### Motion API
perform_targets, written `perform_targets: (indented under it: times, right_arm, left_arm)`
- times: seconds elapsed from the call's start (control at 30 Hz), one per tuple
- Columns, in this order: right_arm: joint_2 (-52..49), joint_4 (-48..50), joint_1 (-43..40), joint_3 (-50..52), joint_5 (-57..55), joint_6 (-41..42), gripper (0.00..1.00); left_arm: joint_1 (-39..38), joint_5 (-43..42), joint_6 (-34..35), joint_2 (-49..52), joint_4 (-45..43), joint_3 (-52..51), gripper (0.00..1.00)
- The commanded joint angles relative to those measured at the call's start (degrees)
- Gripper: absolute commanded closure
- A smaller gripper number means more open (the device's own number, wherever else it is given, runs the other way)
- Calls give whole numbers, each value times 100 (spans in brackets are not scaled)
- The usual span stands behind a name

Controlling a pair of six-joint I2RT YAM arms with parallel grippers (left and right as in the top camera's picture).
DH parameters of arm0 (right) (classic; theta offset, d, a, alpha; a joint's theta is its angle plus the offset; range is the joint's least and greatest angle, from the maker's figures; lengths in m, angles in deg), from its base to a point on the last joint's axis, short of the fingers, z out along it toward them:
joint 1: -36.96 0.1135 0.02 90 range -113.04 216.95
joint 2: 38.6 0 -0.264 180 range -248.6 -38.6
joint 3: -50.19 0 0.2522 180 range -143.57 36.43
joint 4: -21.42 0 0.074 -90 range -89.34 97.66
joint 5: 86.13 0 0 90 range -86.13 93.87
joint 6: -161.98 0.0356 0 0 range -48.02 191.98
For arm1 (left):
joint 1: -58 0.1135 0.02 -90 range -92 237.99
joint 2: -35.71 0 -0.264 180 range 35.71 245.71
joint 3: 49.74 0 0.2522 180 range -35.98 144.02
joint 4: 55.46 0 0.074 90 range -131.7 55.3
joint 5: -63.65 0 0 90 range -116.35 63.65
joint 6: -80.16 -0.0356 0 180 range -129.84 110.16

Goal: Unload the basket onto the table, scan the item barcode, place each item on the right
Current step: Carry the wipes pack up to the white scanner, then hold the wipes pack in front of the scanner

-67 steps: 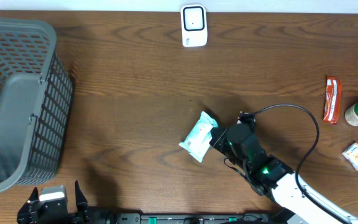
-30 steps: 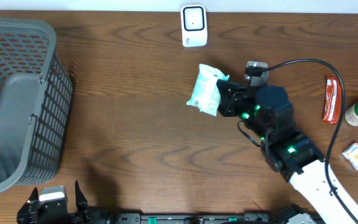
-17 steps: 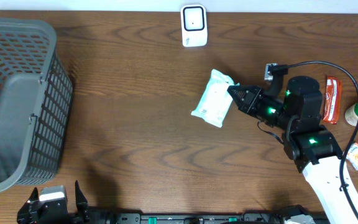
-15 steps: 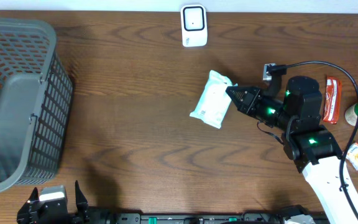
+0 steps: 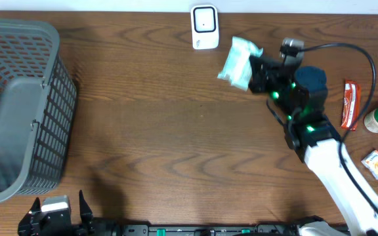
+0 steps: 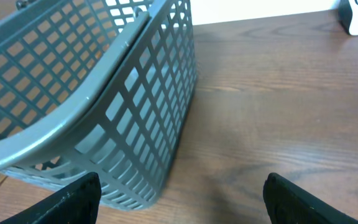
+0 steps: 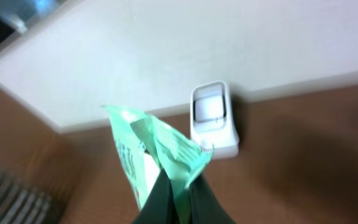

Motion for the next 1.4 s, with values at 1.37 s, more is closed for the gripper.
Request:
perform_targets:
  times: [1.37]
  right_arm:
    - [-6194,1132,1368,-5488,-2774,-4623,99]
  left_arm:
    - [17,13,-13,-37,15,13,16]
